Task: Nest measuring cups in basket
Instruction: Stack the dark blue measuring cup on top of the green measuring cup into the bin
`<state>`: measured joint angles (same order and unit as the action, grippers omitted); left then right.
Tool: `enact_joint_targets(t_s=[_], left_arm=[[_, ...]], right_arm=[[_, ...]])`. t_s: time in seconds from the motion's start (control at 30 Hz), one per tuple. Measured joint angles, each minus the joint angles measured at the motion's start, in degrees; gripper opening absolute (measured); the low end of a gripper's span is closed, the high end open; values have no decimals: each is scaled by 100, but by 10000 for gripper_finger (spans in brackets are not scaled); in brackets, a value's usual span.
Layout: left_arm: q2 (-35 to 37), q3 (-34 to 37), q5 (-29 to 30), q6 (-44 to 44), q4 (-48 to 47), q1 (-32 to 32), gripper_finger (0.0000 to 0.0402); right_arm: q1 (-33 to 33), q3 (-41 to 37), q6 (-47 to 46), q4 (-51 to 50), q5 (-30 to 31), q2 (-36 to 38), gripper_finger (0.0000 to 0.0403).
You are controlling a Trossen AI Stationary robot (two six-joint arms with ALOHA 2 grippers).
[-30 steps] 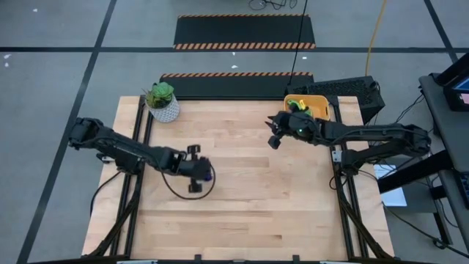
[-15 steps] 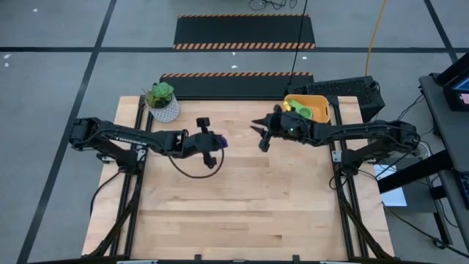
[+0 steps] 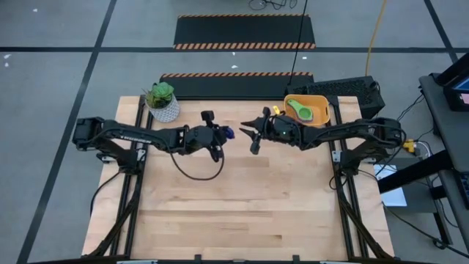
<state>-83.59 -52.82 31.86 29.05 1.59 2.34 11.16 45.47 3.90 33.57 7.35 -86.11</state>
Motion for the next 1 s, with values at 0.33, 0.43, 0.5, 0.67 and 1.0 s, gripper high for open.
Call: enact_joint_targets(t_s=[0.33,0.43,0.5,0.67,1.0], left_arm=[[-574,-11,28,-152,463,317,10],[-773,-11,10,-318,655,359,10],[-841,-11,15,-410,744,413,11],[-903,-11,20,-478,930,444,11],[-901,-6,-14,-414,1085,407,15]], right_arm=[[-153,32,286,89,40,-4,97],[-187,55,368,17,188,-2,97],[-189,55,464,-122,316,-4,97],[-189,59,593,-236,313,-151,97],[-193,83,742,229,509,-659,109]])
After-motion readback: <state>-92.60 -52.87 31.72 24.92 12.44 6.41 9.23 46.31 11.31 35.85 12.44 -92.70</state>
